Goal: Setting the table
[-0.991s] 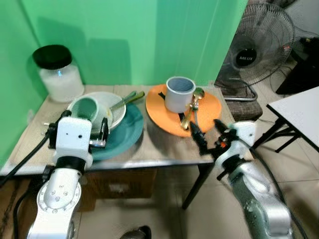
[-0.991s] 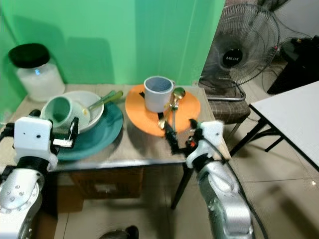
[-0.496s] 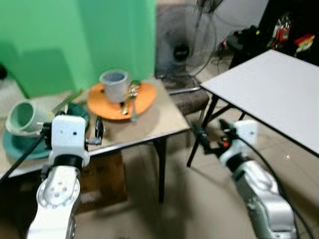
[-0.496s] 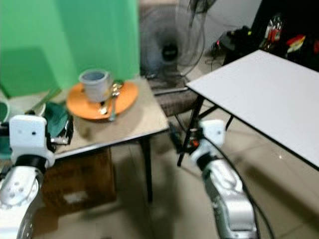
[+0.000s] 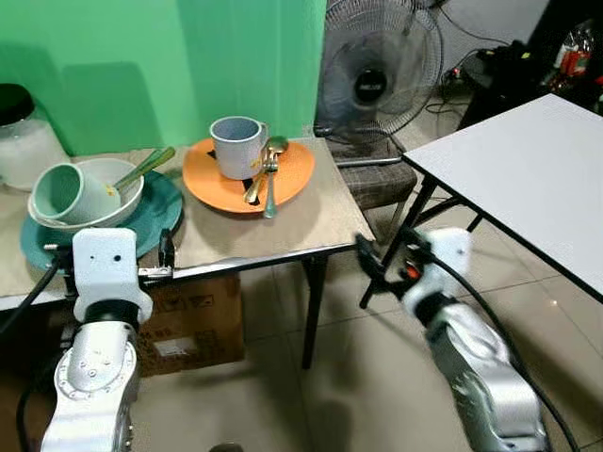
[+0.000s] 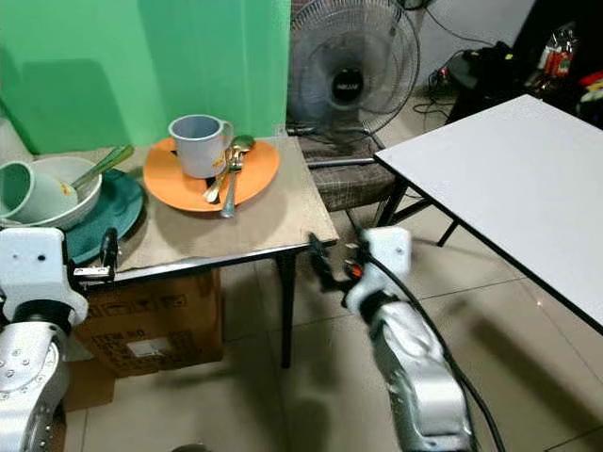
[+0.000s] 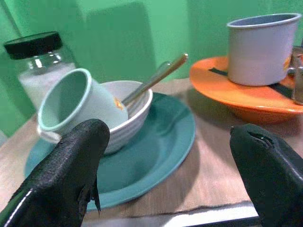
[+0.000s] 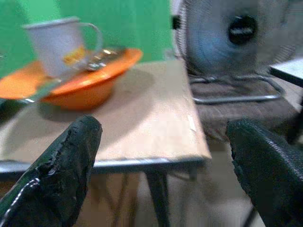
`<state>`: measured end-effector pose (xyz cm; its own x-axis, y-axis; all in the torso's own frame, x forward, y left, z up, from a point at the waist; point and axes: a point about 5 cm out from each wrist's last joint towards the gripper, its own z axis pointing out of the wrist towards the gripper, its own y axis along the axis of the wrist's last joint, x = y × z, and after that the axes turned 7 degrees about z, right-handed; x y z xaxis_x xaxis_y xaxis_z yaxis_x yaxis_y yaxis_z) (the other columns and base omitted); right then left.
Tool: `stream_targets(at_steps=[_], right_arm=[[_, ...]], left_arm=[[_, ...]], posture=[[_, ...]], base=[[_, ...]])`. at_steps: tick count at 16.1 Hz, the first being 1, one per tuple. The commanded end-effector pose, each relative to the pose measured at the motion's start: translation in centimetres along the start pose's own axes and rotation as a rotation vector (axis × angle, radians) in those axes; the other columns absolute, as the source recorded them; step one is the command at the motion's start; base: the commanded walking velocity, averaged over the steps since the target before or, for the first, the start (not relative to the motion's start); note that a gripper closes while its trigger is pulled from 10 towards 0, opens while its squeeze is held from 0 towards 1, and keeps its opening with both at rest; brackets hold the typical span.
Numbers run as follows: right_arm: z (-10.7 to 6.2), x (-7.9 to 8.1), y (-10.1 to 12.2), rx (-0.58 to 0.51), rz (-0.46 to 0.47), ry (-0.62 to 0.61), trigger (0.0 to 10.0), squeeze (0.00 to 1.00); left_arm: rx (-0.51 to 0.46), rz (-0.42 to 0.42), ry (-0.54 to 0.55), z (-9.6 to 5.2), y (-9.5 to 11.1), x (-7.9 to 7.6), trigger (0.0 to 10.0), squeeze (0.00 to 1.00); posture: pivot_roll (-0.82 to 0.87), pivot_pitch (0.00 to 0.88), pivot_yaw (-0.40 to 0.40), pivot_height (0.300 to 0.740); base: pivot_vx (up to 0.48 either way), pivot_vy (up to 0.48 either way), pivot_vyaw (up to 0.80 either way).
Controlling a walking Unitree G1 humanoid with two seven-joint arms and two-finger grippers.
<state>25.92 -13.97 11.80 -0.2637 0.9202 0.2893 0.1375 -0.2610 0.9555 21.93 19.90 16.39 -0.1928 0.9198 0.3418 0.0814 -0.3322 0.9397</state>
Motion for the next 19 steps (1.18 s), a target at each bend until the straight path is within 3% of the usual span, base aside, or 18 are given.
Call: stream_targets(at_steps=[1,3,7,9,11,14,17,19], right_arm=[[-0.4,-0.7,0.6,-0.016,-0.013,-0.024,10.0,0.0],[-0.8,-1.4,0.6,-0.03,-0.005,-0.056,10.0,0.0],[-2.5,-2.8,2.0,-0.073,-0.074,-0.146,10.0,0.0],[-3.2,-2.9,2.3,-0.078,-0.106,-0.162,10.0,0.0],[-3.9,-2.4,2.6,-0.076,-0.08,-0.136,10.0,0.0],[-2.8,-1.7,1.9,-0.042,-0.099,-0.079,10.0,0.0],[-2.0,-0.6,1.9,-0.04,-0.092,-0.016,10.0,0.0],[-2.1,-1.5,2.0,-0.042,-0.057,-0.092,10.0,0.0]], left_arm=[[-0.019,0.011,-0.029,-0.1,0.3,-0.6,10.0,0.0],[-0.093,0.056,-0.124,0.6,1.3,-2.1,10.0,0.0],[-0.128,-0.035,-0.235,1.6,2.3,-4.7,10.0,0.0],[-0.117,-0.064,-0.243,1.9,2.0,-4.9,10.0,0.0],[-0.111,-0.08,-0.228,1.5,1.7,-4.6,10.0,0.0],[-0.099,-0.045,-0.116,1.1,1.2,-3.3,10.0,0.0],[-0.117,-0.053,-0.134,1.3,1.6,-3.7,10.0,0.0],[-0.107,-0.061,-0.123,1.8,1.4,-3.5,10.0,0.0]], posture=[[0.06,0.028,-0.039,0.74],[0.07,0.017,-0.015,0.74],[-0.07,0.039,0.087,0.74],[-0.09,0.049,0.09,0.74],[-0.1,0.045,0.05,0.74],[-0.06,0.041,0.015,0.74],[-0.06,0.035,0.024,0.74],[-0.06,0.033,0.038,0.74]], base=[[0.0,0.0,0.0],[0.0,0.0,0.0],[0.0,0.0,0.0],[0.0,0.0,0.0],[0.0,0.0,0.0],[0.0,-0.16,0.27],[0.0,-0.48,0.8],[0.0,-0.193,0.0]])
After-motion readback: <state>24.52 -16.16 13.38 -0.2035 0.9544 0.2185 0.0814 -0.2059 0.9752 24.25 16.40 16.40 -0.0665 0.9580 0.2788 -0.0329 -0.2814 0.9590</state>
